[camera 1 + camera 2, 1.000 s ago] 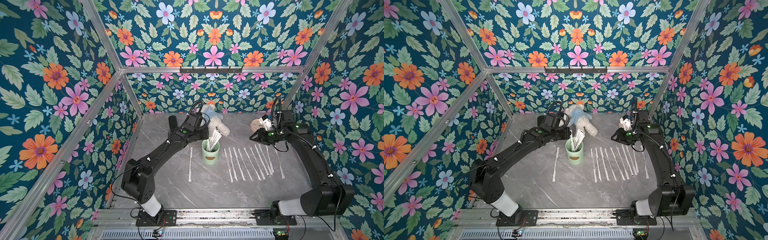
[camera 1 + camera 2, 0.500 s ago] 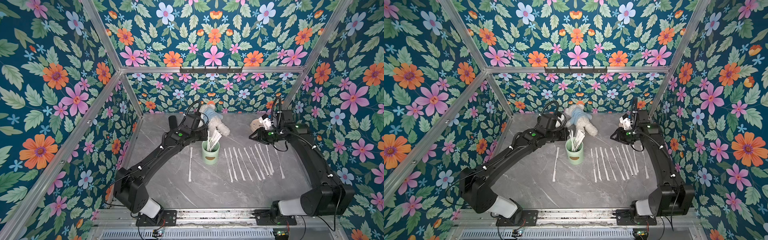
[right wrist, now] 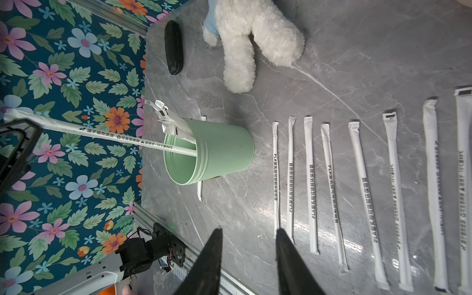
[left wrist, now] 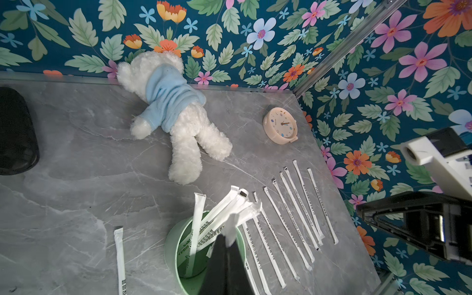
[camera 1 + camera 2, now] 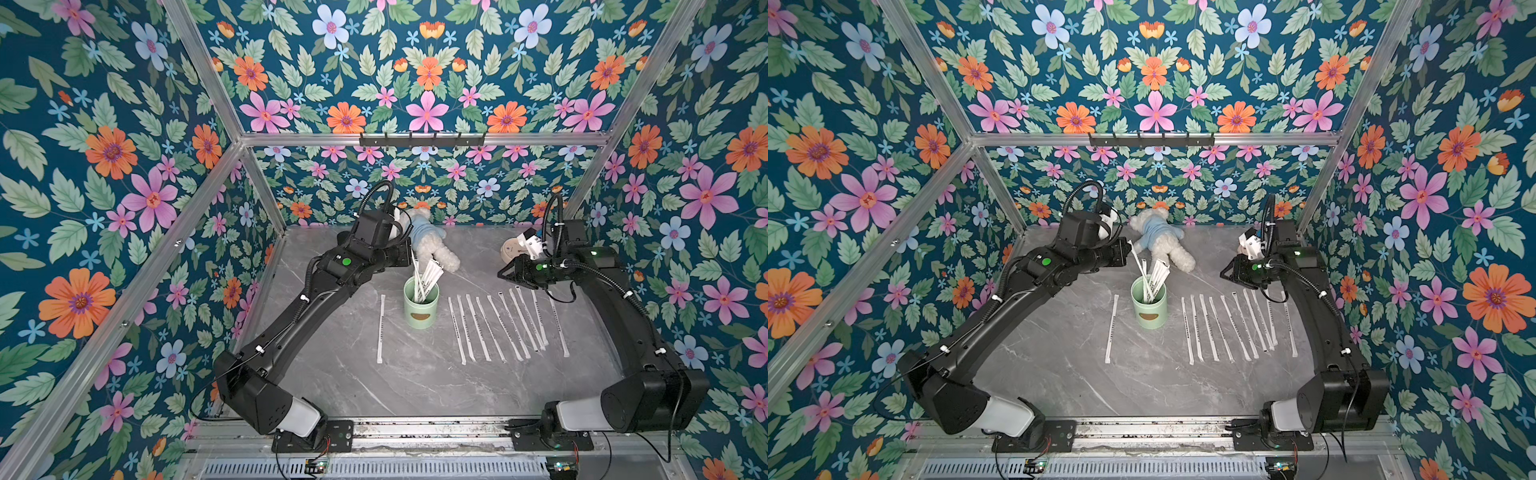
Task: Take the straws out of the storage container
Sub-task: Pick up the straw from the container, then place the straw at the center of the board.
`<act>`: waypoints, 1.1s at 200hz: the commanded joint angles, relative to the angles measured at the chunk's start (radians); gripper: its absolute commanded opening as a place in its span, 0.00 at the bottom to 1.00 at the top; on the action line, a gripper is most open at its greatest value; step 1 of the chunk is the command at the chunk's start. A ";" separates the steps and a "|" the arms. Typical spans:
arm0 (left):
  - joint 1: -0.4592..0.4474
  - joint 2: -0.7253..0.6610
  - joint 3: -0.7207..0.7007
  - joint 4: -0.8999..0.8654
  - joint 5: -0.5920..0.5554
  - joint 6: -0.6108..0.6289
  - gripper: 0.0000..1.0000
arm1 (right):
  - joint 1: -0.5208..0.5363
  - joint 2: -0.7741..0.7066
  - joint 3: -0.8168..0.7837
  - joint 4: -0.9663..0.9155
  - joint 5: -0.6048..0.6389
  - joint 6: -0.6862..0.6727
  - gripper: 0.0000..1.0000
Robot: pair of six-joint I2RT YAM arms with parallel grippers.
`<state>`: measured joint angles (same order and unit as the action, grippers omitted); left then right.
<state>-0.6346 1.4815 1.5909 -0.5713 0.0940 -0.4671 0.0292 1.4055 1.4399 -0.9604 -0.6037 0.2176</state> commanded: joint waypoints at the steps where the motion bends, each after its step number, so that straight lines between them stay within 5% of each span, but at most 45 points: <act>1: 0.000 0.000 0.054 -0.091 -0.052 0.034 0.00 | 0.000 0.003 0.009 0.014 -0.015 -0.003 0.37; 125: 0.035 -0.009 0.408 -0.563 -0.319 0.063 0.00 | 0.000 0.010 0.014 0.030 -0.041 0.005 0.37; 220: 0.202 0.198 0.388 -0.840 -0.357 0.000 0.00 | 0.000 0.017 0.011 0.022 -0.041 -0.007 0.37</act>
<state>-0.4610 1.6360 2.0029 -1.3281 -0.2607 -0.4580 0.0292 1.4204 1.4509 -0.9390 -0.6289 0.2283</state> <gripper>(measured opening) 0.050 0.369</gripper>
